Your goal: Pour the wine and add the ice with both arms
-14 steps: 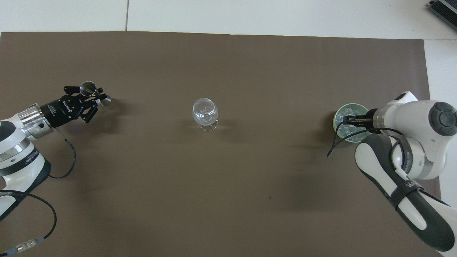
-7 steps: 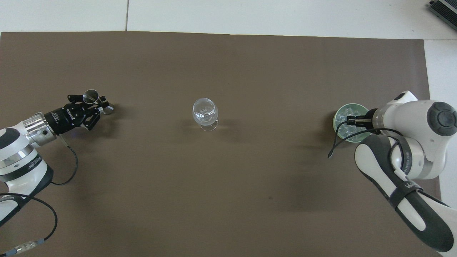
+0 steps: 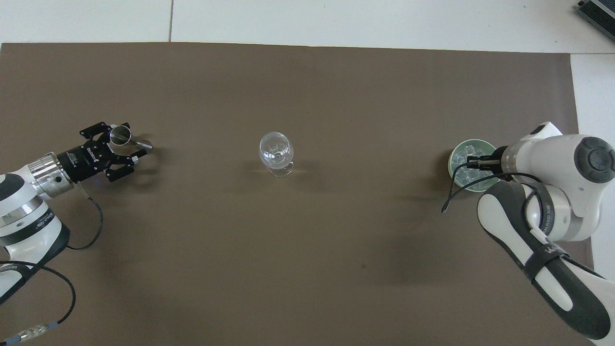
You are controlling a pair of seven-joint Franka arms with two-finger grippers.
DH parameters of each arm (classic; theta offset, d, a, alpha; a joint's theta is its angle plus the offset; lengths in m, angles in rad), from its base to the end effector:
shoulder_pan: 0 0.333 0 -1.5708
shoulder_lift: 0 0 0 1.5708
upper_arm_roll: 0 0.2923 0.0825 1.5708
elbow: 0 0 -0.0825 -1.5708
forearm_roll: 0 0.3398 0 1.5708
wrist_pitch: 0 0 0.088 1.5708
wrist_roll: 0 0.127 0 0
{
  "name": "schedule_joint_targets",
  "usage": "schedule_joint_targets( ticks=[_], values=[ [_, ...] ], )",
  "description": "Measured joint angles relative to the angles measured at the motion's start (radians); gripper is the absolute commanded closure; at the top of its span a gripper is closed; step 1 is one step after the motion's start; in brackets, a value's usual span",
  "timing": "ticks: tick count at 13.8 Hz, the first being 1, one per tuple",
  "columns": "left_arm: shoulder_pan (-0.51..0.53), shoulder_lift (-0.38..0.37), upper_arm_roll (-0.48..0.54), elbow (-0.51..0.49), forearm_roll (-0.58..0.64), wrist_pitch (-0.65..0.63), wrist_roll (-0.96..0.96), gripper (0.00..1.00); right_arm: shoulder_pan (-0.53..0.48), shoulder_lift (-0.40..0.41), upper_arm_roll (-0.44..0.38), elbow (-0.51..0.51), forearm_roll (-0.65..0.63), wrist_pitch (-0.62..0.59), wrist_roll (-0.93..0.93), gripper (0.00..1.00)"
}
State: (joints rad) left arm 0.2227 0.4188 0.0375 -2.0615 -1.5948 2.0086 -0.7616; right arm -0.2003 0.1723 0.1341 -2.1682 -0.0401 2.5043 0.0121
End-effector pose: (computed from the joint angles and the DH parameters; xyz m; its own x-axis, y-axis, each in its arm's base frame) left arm 0.5528 0.0663 0.2437 -0.2200 0.2571 -0.9410 0.8392 0.5417 -0.0482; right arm 0.5391 -0.0367 0.3195 0.9850 -0.0509 0.1649 -0.0522 -0.9986 0.0039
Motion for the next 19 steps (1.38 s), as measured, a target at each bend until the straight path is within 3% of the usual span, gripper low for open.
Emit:
schedule_joint_targets(
  ticks=[1,6,13,19],
  values=[
    [0.000,-0.003,0.000,0.000,0.007,0.000,0.000,0.00,0.000,0.000,0.000,0.000,0.000,-0.001,0.000,0.83],
    [0.000,-0.067,0.000,0.002,0.244,0.001,0.001,0.00,0.000,0.000,0.000,0.007,0.000,-0.011,0.000,0.98],
    [0.006,-0.125,0.048,0.066,0.706,0.059,0.017,0.00,0.000,-0.010,0.003,0.134,-0.002,-0.189,-0.021,1.00],
    [-0.036,-0.195,0.039,0.088,0.950,0.089,0.297,0.00,0.057,-0.047,0.066,0.249,-0.001,-0.324,0.033,1.00]
  ],
)
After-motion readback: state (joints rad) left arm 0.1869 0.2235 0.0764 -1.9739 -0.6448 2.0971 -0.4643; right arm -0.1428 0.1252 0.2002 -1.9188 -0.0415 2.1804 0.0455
